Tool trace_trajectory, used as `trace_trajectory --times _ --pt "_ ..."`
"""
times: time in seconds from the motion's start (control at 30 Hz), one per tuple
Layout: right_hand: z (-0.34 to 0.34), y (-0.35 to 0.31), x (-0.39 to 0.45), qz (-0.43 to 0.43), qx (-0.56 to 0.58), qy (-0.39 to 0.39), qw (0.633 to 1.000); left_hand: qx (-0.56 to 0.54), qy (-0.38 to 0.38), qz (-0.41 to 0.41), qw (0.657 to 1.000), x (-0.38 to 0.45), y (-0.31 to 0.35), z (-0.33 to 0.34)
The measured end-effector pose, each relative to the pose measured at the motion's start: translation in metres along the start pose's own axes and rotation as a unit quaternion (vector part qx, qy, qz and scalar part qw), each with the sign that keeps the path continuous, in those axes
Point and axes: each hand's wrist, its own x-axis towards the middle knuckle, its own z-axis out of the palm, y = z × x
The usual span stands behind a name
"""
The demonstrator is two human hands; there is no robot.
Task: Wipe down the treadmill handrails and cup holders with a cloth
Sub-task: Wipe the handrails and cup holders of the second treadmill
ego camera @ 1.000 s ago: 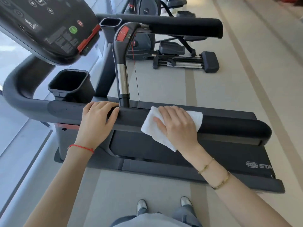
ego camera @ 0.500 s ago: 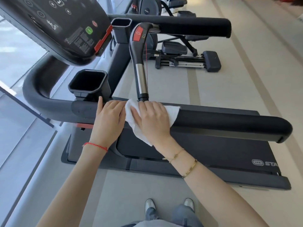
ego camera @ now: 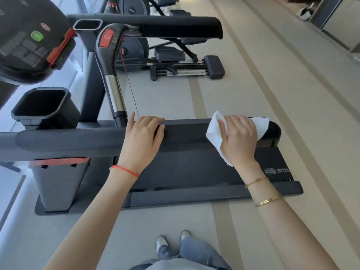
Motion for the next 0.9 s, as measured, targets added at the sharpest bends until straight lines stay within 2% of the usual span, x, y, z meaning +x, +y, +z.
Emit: trace_trajectory --times 0.1,0.23,0.3,0.37,0.47,0.53,0.6,0.67,0.8,0.9 --pt "-0.015 0.037 0.005 0.033 -0.012 -0.046 0.998 0.008 0.004 -0.009 1.0 0.007 0.019 0.012" --pt "-0.018 0.049 0.026 0.118 -0.047 -0.202 0.971 0.018 0.023 -0.032 0.999 0.008 0.033 0.021" --pt "-0.014 0.043 0.029 0.135 -0.077 -0.237 0.959 0.029 0.032 -0.032 0.999 0.007 0.034 0.023" --pt "-0.013 0.031 0.02 0.107 -0.062 -0.21 0.97 0.034 0.042 -0.031 0.998 0.006 0.033 0.025" --pt "-0.018 0.026 -0.002 0.045 0.023 -0.092 0.994 0.043 0.054 -0.032 0.997 0.006 0.033 0.027" --pt "-0.02 0.042 -0.016 -0.027 0.042 -0.079 0.996 0.047 0.059 -0.03 0.997 0.005 0.033 0.028" --pt "-0.022 0.065 -0.024 -0.061 0.051 -0.087 0.993 0.044 0.064 -0.027 0.997 0.005 0.033 0.028" --pt "-0.024 0.083 -0.024 -0.04 0.043 -0.079 0.995 0.043 0.061 -0.024 0.997 0.005 0.033 0.027" --pt "-0.02 0.079 -0.003 0.063 0.0 -0.077 0.995 0.008 0.036 -0.006 0.999 0.005 0.03 0.021" --pt "-0.016 0.054 0.001 0.043 -0.008 -0.066 0.997 -0.024 0.063 0.004 0.998 -0.002 0.021 0.008"
